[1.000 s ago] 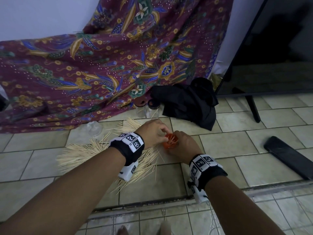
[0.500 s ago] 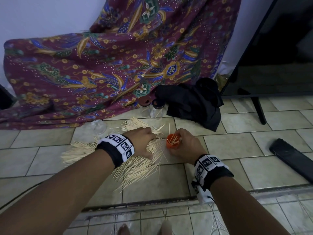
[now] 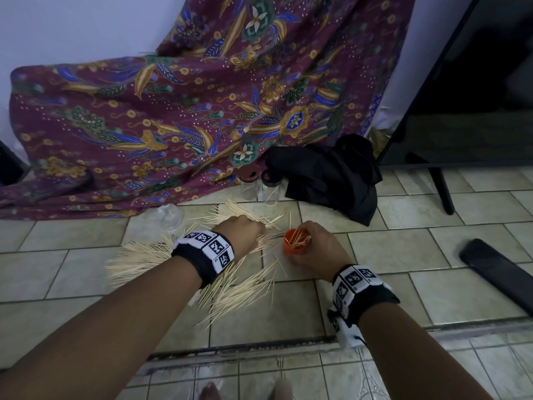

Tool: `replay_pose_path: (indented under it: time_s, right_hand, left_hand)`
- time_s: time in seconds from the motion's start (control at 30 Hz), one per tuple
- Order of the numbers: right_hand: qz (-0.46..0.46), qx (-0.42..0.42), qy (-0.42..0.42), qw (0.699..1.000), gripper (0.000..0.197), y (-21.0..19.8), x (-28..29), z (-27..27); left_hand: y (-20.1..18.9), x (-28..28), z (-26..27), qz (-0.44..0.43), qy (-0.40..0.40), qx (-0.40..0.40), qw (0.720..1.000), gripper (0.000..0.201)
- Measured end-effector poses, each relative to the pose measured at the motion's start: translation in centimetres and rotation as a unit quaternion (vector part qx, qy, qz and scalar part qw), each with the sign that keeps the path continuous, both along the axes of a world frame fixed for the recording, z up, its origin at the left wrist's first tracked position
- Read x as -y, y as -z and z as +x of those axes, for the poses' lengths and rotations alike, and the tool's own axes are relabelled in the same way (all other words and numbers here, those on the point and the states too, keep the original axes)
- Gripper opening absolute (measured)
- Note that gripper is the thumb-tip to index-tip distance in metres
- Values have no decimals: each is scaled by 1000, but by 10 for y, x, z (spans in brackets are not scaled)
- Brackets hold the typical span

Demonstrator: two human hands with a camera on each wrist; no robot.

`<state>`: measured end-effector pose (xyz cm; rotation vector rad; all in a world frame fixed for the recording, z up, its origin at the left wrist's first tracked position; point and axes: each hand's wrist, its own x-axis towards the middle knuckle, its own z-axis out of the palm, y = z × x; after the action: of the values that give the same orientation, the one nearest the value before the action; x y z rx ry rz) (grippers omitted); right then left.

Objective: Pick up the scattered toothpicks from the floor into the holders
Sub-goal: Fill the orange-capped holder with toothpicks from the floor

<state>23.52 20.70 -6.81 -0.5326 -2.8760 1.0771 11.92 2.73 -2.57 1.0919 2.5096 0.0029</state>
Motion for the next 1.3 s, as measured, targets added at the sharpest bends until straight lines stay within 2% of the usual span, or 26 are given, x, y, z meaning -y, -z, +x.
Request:
replay_pose_path:
  time_s: [0.1,0.23,0.33,0.47,0.63,0.73,1.0,1.2,1.3]
  right_hand:
    - [3,-2,-6,1000,50,-1,0,0]
    - [8,-5,-9,1000,50,-2,0,0]
    - [6,-6,-7,1000,50,-2,1,0]
    - [4,-8,-15,1000,50,-3,1,0]
    - [-6,-8,-12,1000,49,-4,1,1]
    - [-11,-7,-15,1000,49,-4,1,2]
    - [4,-9,-20,1000,44,1,2,0]
    - [19,-20,-21,999,47,-1,4,0]
    - [22,-18,-20,999,45,1,4,-1]
  left_hand:
    - [-2,1,-3,44,-60,26,997,32]
    - [-9,2,-8,112,-107,66,986,5]
    - [-12,2,-12,166,-145,83,972,30]
    - [-21,3,-15,215,-159,100,958,5]
    - [-24,2,-19,265,-177,131,939,10]
    - [-28,2,-19,288,-166,141,933,6]
    - [-37,-21,-1,379,-139,218,889,3]
    - [-28,-36,11,367,-107,190,904,5]
    - [-19,-38,12,332,-90,164,925,5]
